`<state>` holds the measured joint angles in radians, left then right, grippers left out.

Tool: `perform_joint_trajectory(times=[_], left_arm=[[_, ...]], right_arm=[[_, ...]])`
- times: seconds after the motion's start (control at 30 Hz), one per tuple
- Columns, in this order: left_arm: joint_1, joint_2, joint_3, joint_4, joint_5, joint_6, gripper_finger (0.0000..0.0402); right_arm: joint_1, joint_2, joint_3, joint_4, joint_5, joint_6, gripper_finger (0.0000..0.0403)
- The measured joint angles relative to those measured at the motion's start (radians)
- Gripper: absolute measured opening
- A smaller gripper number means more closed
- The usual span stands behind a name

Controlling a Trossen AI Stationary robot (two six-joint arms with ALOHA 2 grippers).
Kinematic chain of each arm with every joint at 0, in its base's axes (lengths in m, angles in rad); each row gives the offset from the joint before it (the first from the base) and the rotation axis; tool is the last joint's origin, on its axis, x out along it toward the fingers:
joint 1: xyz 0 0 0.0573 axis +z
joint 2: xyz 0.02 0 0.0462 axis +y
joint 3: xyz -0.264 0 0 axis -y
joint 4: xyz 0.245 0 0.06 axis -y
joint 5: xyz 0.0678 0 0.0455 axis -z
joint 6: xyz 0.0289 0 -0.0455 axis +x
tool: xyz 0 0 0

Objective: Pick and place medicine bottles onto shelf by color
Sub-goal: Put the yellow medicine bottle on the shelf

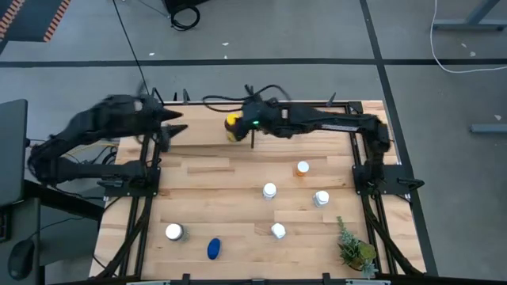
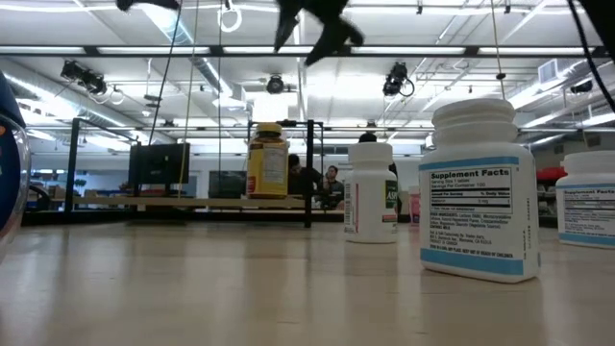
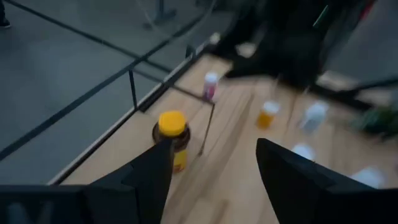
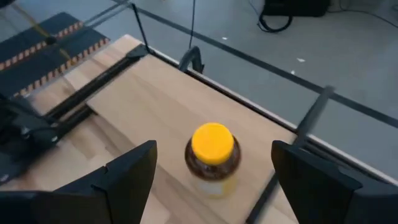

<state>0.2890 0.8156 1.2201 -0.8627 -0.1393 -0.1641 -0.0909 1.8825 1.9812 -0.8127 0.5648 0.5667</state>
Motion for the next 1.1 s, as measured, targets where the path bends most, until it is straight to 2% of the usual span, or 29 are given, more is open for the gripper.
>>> perform_joint_trajectory(times=[0.17,0.3,0.43,0.53,0.7,0.93,1.1], left_arm=[[0.007,0.18,-0.001,0.108,0.001,0.099,0.0277],[0.044,0.317,-0.001,0.161,0.012,0.105,0.0305],[0.089,0.44,-0.001,0.159,0.133,0.095,0.0328],[0.1,0.507,-0.001,0.188,0.159,0.117,0.0342],[0.098,0.583,0.054,0.236,0.118,0.098,0.036],[0.106,0.707,0.16,0.159,0.046,0.202,0.0364],[0.137,0.76,0.174,0.126,0.03,0.183,0.0364]], right_arm=[[0.011,-0.102,0.0,-0.057,0.004,-0.064,0.0323],[0.011,-0.178,0.0,-0.096,0.006,-0.09,0.0323],[0.011,-0.236,0.0,-0.124,0.008,-0.119,0.0323],[0.011,-0.273,0.001,-0.123,0.016,-0.155,0.0323],[0.01,-0.302,0.0,-0.139,0.018,-0.222,0.0323],[-0.006,-0.311,0.0,-0.137,0.018,-0.256,0.0323],[-0.031,-0.311,0.0,-0.137,0.018,-0.24,0.0323]])
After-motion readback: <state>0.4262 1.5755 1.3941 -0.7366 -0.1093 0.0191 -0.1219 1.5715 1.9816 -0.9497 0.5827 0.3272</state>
